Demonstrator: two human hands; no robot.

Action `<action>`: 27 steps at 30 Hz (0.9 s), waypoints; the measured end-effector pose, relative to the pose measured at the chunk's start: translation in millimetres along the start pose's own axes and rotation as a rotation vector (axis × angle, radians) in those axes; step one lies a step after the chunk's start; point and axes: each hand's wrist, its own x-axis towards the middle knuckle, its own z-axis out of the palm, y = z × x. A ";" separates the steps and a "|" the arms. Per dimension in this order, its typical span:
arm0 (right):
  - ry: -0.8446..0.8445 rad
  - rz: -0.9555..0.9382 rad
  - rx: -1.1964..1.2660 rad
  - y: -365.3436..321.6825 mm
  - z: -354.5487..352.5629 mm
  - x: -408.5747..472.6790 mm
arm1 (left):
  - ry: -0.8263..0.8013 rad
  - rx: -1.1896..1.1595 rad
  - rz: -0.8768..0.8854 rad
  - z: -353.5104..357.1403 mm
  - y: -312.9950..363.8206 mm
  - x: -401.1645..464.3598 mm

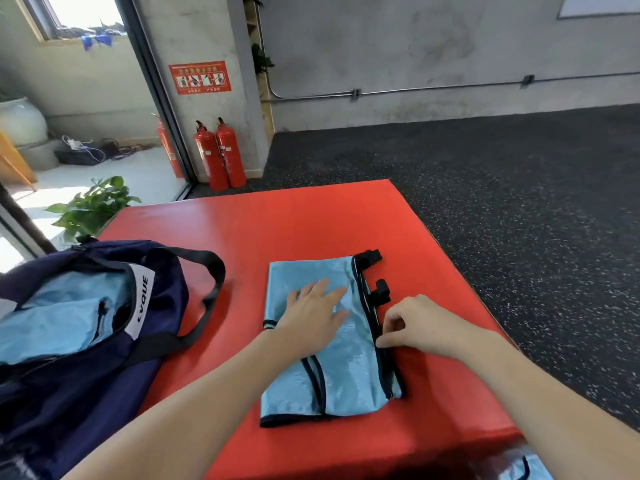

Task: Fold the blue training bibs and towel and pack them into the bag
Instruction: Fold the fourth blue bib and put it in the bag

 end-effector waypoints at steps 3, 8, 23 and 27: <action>0.041 -0.062 -0.002 -5.1 -0.5 -11.4 | 0.027 -0.057 0.070 -8.7 -10.6 -46.7; 0.077 -0.251 -0.020 -29.1 13.2 -38.2 | 0.106 -0.151 0.155 -4.9 -38.4 -122.7; 0.138 -0.478 -0.513 -29.9 54.2 -68.5 | 0.060 -0.243 0.053 3.2 -46.2 -168.0; 0.183 -0.410 -0.392 -33.8 52.8 -63.7 | 0.073 -0.207 -0.028 -2.8 -36.9 -168.8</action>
